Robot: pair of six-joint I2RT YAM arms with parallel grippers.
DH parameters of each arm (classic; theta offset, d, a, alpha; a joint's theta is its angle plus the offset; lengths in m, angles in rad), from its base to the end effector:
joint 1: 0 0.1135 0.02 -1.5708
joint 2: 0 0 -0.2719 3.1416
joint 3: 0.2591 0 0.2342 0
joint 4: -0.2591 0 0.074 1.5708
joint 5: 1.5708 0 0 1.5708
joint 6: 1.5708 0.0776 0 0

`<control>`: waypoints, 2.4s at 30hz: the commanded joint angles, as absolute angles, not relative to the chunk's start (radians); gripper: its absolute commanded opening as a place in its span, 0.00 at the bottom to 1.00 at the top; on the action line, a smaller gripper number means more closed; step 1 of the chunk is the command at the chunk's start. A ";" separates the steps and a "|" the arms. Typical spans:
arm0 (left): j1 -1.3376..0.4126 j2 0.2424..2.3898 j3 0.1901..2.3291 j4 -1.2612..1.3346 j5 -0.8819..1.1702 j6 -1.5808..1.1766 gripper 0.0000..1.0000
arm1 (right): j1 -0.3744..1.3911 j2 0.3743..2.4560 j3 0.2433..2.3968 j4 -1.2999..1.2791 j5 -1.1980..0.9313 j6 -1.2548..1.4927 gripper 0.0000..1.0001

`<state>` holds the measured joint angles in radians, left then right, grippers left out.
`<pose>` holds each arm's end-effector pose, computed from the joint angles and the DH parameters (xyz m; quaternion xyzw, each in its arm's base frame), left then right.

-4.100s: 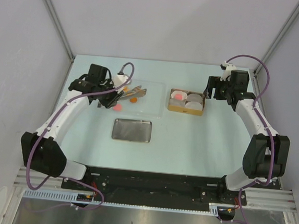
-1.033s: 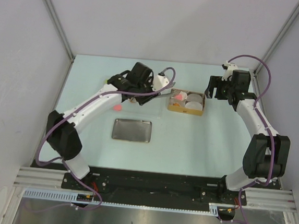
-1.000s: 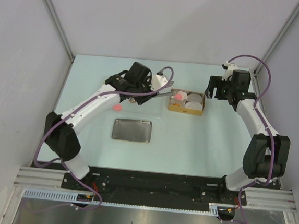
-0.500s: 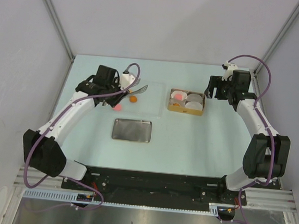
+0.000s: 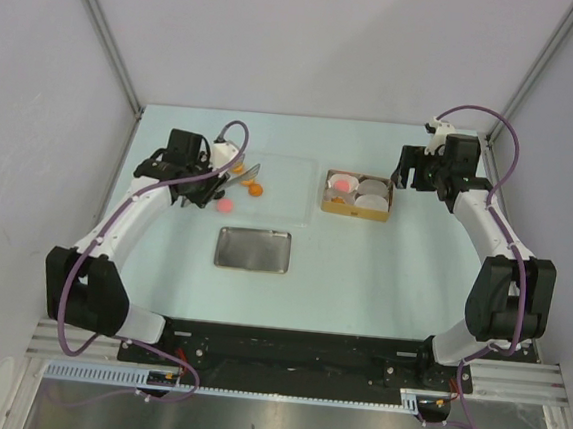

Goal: Pack the cookies

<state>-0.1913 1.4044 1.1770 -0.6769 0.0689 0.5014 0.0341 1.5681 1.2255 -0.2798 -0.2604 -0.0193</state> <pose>0.2961 -0.0628 0.2701 0.3312 0.8845 0.0183 0.3280 0.3728 0.0327 0.2790 -0.0828 0.8802 0.1189 0.4519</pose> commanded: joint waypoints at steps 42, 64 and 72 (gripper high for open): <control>-0.091 1.540 1.120 -0.569 0.137 0.563 0.45 | 0.034 1.583 1.229 -0.270 -0.271 -0.026 0.84; -0.092 1.592 1.178 -0.583 0.152 0.565 0.38 | 0.031 1.583 1.229 -0.273 -0.272 -0.028 0.84; -0.092 1.540 1.195 -0.606 0.175 0.558 0.28 | 0.029 1.585 1.229 -0.272 -0.270 -0.028 0.84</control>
